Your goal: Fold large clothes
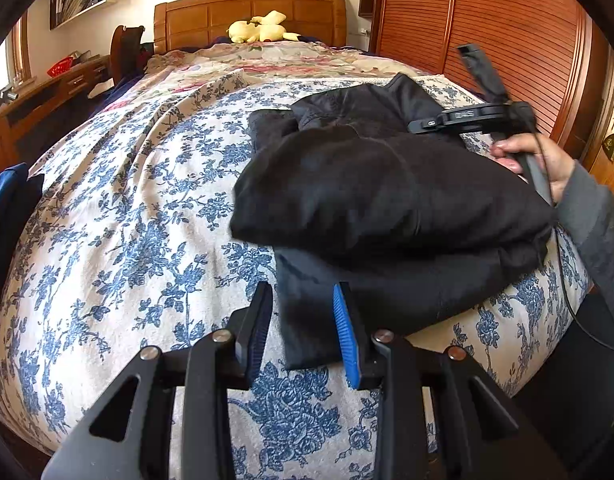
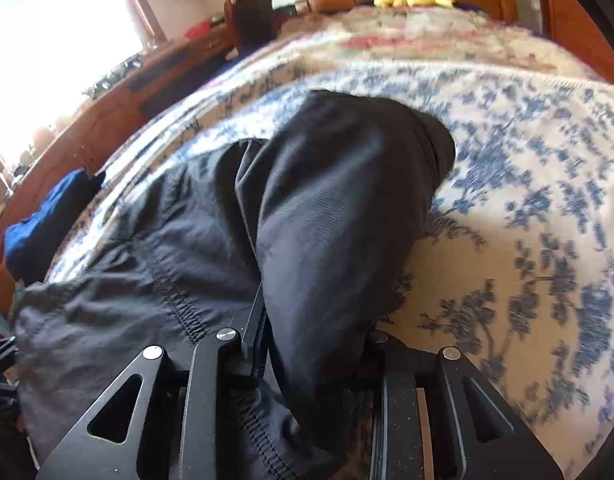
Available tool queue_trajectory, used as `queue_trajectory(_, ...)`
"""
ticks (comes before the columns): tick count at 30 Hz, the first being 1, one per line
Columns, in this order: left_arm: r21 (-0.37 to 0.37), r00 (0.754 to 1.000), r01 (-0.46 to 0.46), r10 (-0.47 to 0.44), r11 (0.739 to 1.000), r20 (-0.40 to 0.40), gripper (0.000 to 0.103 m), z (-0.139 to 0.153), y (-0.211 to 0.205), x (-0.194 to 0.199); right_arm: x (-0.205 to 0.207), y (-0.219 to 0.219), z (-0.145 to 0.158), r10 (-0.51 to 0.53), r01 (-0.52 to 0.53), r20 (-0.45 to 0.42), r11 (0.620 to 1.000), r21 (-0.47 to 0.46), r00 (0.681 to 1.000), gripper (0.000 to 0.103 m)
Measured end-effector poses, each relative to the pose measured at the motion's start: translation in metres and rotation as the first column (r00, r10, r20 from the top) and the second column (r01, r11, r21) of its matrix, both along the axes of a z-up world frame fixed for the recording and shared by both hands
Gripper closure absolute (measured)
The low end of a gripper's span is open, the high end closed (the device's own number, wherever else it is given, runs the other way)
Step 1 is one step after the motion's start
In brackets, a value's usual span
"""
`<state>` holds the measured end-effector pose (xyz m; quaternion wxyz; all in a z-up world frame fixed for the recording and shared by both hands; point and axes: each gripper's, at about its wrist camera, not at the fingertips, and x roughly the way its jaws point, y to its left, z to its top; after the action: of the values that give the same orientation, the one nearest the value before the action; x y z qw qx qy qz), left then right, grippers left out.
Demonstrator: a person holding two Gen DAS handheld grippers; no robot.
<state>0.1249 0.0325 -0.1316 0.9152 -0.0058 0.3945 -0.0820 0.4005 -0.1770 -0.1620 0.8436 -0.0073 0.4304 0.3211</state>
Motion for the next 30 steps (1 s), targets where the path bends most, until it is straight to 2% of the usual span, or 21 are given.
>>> queue_trajectory(6,-0.006,1.000,-0.005,0.005,1.000,-0.010,0.073,-0.007,0.002,0.003,-0.031,-0.015,0.012,0.006,-0.004,0.039,0.998,-0.058,0.999,0.078)
queue_trajectory(12,-0.016,0.999,-0.029,0.028,0.999,-0.040,0.066,-0.020,0.010,0.006,-0.029,-0.014,0.001,-0.016,0.020,0.035,0.994,-0.111,0.999,0.071)
queue_trajectory(13,-0.016,0.998,-0.028,0.027,0.999,-0.052,0.065,-0.023,0.010,0.007,-0.027,-0.014,-0.001,-0.023,0.027,0.035,0.993,-0.112,0.999,0.069)
queue_trajectory(17,0.006,0.998,-0.039,0.039,0.999,-0.044,0.064,-0.025,0.005,0.006,-0.012,-0.013,-0.008,-0.050,0.054,0.034,0.992,-0.110,0.998,0.040)
queue_trajectory(19,0.019,0.998,-0.037,0.038,0.999,-0.047,0.064,-0.025,0.001,0.006,-0.003,-0.013,-0.016,-0.063,0.063,0.007,0.994,-0.090,0.998,0.035)
queue_trajectory(21,0.030,0.998,-0.030,0.031,0.999,-0.052,0.065,-0.025,-0.002,0.006,0.005,-0.017,-0.021,-0.076,0.075,-0.040,0.997,-0.026,0.996,0.033)
queue_trajectory(23,-0.009,0.998,-0.006,0.006,1.000,-0.065,0.081,-0.025,-0.001,0.007,0.012,-0.022,-0.025,-0.097,0.102,-0.093,0.994,0.045,0.991,0.032)
queue_trajectory(24,-0.023,0.997,-0.003,0.001,1.000,-0.071,0.082,-0.025,-0.001,0.008,0.013,-0.022,-0.026,-0.096,0.102,-0.102,0.993,0.055,0.990,0.033)
queue_trajectory(25,-0.023,0.997,-0.002,0.000,1.000,-0.072,0.089,-0.024,-0.002,0.008,0.013,-0.022,-0.024,-0.093,0.099,-0.097,0.994,0.055,0.991,0.035)
queue_trajectory(27,-0.024,0.998,0.008,-0.010,1.000,-0.057,0.094,-0.020,-0.002,0.006,0.010,-0.022,-0.021,-0.093,0.097,-0.082,0.994,0.056,0.992,0.047)
queue_trajectory(29,-0.041,0.999,0.003,-0.004,0.999,-0.033,0.097,-0.013,0.001,0.003,0.007,-0.026,-0.012,-0.076,0.082,-0.065,0.993,0.083,0.995,0.067)
queue_trajectory(30,-0.055,1.000,-0.001,0.000,0.998,-0.022,0.097,-0.009,0.004,0.002,0.004,-0.028,-0.006,-0.072,0.077,-0.053,0.992,0.101,0.996,0.069)
